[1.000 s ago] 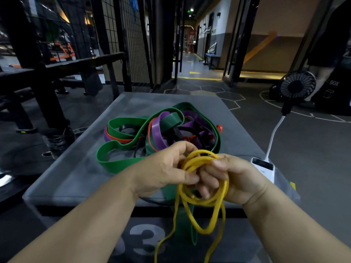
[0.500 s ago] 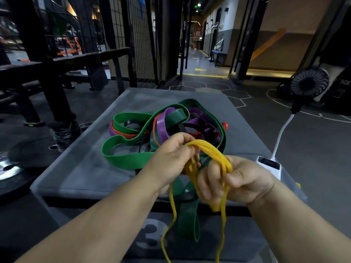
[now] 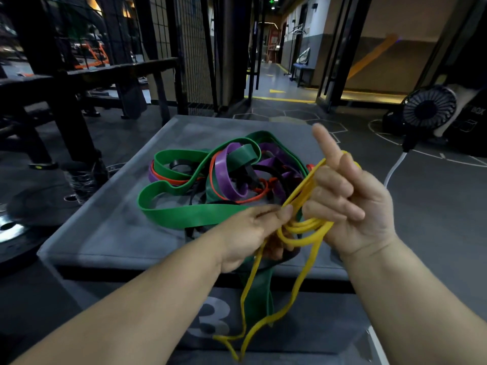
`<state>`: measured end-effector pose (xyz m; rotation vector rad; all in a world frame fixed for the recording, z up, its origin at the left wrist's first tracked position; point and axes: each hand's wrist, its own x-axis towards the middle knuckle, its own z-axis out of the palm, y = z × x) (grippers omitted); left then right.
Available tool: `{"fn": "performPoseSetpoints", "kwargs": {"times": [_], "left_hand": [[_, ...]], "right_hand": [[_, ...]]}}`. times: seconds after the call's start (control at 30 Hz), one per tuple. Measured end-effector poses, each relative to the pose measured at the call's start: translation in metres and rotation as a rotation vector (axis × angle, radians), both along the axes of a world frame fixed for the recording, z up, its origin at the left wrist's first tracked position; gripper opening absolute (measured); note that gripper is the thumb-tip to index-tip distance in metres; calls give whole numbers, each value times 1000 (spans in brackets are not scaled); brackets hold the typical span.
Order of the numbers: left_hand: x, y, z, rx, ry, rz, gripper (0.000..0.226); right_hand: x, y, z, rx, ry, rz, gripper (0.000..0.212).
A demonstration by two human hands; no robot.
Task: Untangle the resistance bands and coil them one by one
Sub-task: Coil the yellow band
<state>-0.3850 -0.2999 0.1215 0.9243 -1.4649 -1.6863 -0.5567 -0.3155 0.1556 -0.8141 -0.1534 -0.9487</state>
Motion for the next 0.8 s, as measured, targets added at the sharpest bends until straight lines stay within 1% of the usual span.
{"fn": "performPoseSetpoints", "kwargs": {"times": [0.03, 0.1, 0.17, 0.2, 0.23, 0.3, 0.37, 0.43, 0.47, 0.5, 0.53, 0.6, 0.67, 0.73, 0.8], "left_hand": [[2, 0, 1, 4, -29, -24, 39], [6, 1, 1, 21, -128, -98, 37], [9, 1, -2, 7, -251, -166, 22], [11, -1, -4, -14, -316, -189, 14], [13, -3, -7, -37, -383, -202, 9], [17, -7, -10, -69, -502, -203, 10], [20, -10, -14, -101, -633, -213, 12], [20, -10, -15, -112, -709, -243, 14], [19, -9, -15, -119, -706, -250, 15], [18, -8, -13, -136, -687, -254, 15], [16, -6, -10, -168, -664, -261, 15], [14, -1, -1, -251, -612, -282, 14], [10, 5, 8, -331, -508, -266, 13], [7, 8, 14, -426, -412, -180, 11], [7, 10, 20, -516, -390, -100, 13]], "right_hand": [[-2, -2, 1, 20, -14, -37, 50], [-8, -4, 2, 50, -17, -182, 61], [-14, -4, 5, 101, -23, -334, 70], [-17, -4, 6, 140, -34, -407, 69], [-18, -4, 9, 172, -44, -477, 62], [-23, -4, 15, 186, -36, -615, 42], [-28, -3, 22, 177, -1, -770, 29], [-33, -2, 29, 157, 15, -908, 27], [-36, -2, 30, 139, 35, -964, 29], [-38, -2, 31, 116, 84, -1011, 31], [-38, -3, 31, 91, 173, -1046, 33], [-32, -4, 26, 44, 443, -1027, 36], [-18, 0, 17, 33, 689, -883, 38], [0, 6, 5, 1, 856, -738, 36], [13, 11, -4, -23, 973, -644, 34]]}}
